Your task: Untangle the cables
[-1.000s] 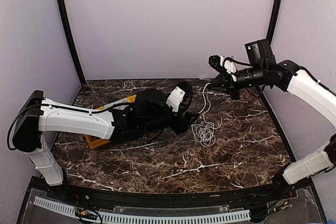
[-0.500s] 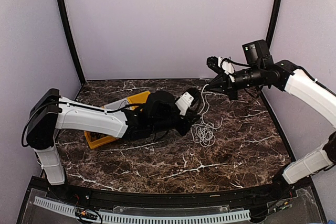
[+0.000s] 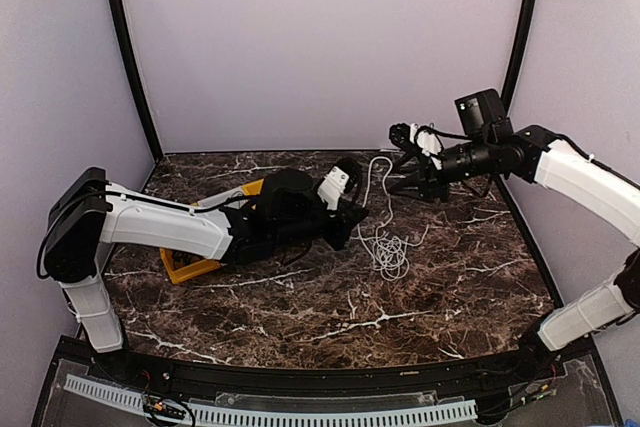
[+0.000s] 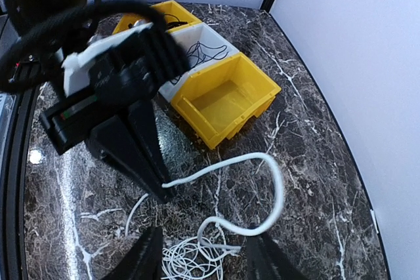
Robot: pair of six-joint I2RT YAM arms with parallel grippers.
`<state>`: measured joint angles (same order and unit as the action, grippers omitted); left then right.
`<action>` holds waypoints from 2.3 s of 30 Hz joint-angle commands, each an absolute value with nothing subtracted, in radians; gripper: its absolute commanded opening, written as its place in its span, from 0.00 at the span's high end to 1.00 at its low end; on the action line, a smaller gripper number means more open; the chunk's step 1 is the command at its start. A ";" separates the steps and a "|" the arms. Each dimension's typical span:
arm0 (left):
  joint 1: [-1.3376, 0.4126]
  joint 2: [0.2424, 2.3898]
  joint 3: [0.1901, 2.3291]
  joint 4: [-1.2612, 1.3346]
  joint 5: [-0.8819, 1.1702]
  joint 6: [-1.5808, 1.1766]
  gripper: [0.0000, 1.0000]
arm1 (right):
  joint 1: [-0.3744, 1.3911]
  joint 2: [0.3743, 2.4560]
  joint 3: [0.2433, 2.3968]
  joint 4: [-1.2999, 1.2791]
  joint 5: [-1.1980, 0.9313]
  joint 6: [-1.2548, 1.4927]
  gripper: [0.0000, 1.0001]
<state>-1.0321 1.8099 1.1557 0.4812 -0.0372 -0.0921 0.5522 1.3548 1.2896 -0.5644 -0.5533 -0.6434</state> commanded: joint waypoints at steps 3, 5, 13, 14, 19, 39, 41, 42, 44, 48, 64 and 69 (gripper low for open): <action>-0.988 1.725 1.138 0.505 -0.025 -0.265 1.00 | 0.561 1.282 1.079 -0.512 -0.582 -0.774 0.43; -0.983 1.720 1.143 0.494 -0.026 -0.299 1.00 | 0.566 1.308 1.044 -0.521 -0.613 -0.798 0.42; -0.976 1.718 1.186 0.422 -0.025 -0.352 1.00 | 0.646 1.479 0.993 -0.443 -0.564 -0.824 0.40; -0.976 1.716 1.188 0.419 -0.023 -0.353 1.00 | 0.658 1.500 0.996 -0.433 -0.550 -0.823 0.40; -0.973 1.708 1.185 0.399 -0.033 -0.373 1.00 | 0.696 1.586 1.033 -0.397 -0.523 -0.822 0.38; -0.965 1.558 1.096 0.296 -0.159 -0.477 1.00 | 0.731 1.895 1.067 -0.217 -0.289 -0.770 0.80; -0.963 1.516 1.115 0.267 -0.180 -0.446 1.00 | 0.731 1.899 1.060 -0.215 -0.269 -0.757 0.84; -0.960 1.484 1.126 0.239 -0.198 -0.413 1.00 | 0.730 1.897 1.050 -0.212 -0.256 -0.753 0.85; -0.959 1.430 1.179 0.186 -0.230 -0.349 1.00 | 0.725 1.894 1.033 -0.206 -0.233 -0.749 0.85; -0.958 1.349 1.391 0.067 -0.303 -0.219 1.00 | 0.690 1.897 1.029 -0.226 -0.227 -0.732 0.81; -0.956 1.355 1.715 -0.170 -0.437 -0.025 1.00 | 0.606 1.824 1.061 -0.293 -0.241 -0.684 0.74; -0.951 1.442 1.937 -0.237 -0.476 0.087 1.00 | 0.574 1.839 1.045 -0.296 -0.237 -0.690 0.63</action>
<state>-0.9596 1.4136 1.7561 -0.1913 -0.4316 -0.0288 0.6029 1.8549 1.0649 -0.2710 -0.2596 -0.6918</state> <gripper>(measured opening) 0.029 0.348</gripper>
